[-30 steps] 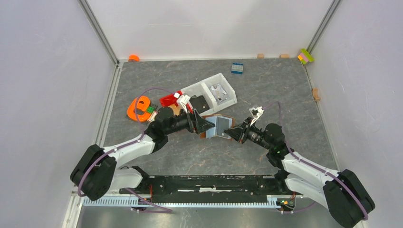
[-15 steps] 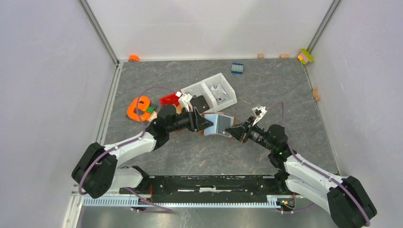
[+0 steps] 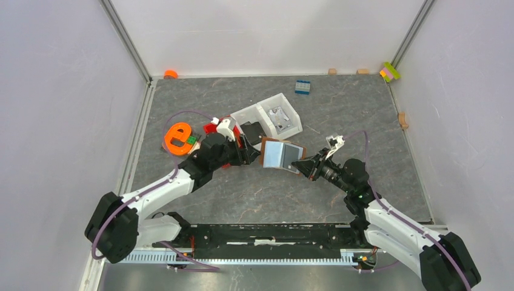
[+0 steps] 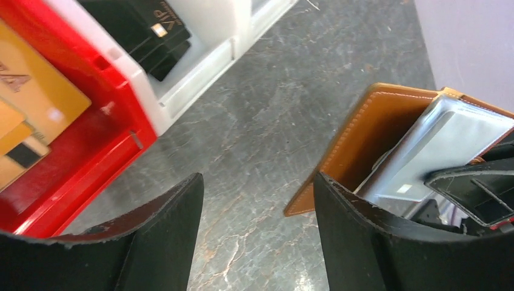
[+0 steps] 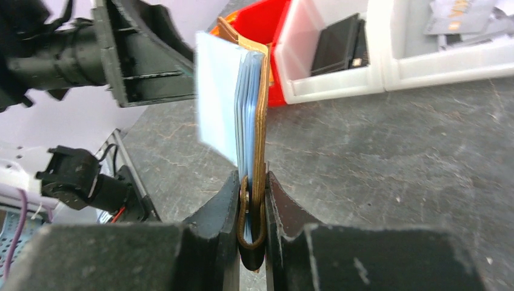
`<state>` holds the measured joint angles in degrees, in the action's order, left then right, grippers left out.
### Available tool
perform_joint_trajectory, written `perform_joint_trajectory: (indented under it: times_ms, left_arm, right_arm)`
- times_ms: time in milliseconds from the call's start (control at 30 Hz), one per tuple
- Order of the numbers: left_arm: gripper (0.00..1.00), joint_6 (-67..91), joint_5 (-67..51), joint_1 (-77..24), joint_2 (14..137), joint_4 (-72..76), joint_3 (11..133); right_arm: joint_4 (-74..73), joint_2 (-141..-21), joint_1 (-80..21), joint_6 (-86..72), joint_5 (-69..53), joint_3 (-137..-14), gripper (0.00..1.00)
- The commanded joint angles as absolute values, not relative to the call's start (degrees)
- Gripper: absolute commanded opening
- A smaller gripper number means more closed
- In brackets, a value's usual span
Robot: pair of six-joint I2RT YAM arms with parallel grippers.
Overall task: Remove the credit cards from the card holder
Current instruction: Remove the credit card from the card holder.
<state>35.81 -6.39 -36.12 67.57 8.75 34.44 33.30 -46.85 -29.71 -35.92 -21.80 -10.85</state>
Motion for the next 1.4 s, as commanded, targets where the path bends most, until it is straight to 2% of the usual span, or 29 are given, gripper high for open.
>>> perform_joint_trajectory:
  times_ms: [0, 67, 267, 367, 500, 667, 900, 1167, 1367]
  left_arm:
    - [0.73, 32.86, -0.24, -36.73, 61.8, 5.68, 34.96]
    - [0.7, 32.54, -2.15, -36.99, 57.71, 10.01, 32.13]
    - [0.48, 31.67, -12.05, -37.35, 53.0, 18.5, 28.91]
    - [0.45, 32.21, -20.25, -38.66, 55.73, 26.74, 27.92]
    - [0.41, 31.78, -26.35, -41.18, 63.2, 26.89, 32.12]
    - [0.38, 30.45, -24.17, -42.28, 67.02, 23.53, 34.22]
    - [0.36, 30.3, -22.58, -42.27, 69.76, 19.33, 36.56]
    - [0.37, 32.26, -28.65, -42.19, 67.49, 26.62, 34.16]
    - [0.36, 34.41, -32.86, -42.25, 69.38, 29.8, 34.38]
  right_arm:
    - [28.93, -45.91, -29.53, -34.86, -14.04, -13.59, 0.01]
    - [26.68, -46.44, -29.53, -34.68, -11.55, -14.16, 0.01]
    - [25.59, -48.33, -29.53, -34.52, -10.51, -14.86, 0.0]
    - [26.81, -49.34, -29.52, -34.47, -11.86, -14.71, 0.0]
    - [31.51, -52.14, -29.53, -35.58, -18.74, -14.73, 0.0]
    - [40.3, -54.49, -29.53, -38.6, -27.58, -13.67, 0.0]
    - [48.21, -52.91, -29.51, -41.72, -32.16, -11.65, 0.0]
    - [61.15, -53.94, -29.48, -48.1, -39.43, -10.07, 0.0]
    - [65.42, -53.98, -29.57, -50.01, -41.3, -9.53, 0.0]
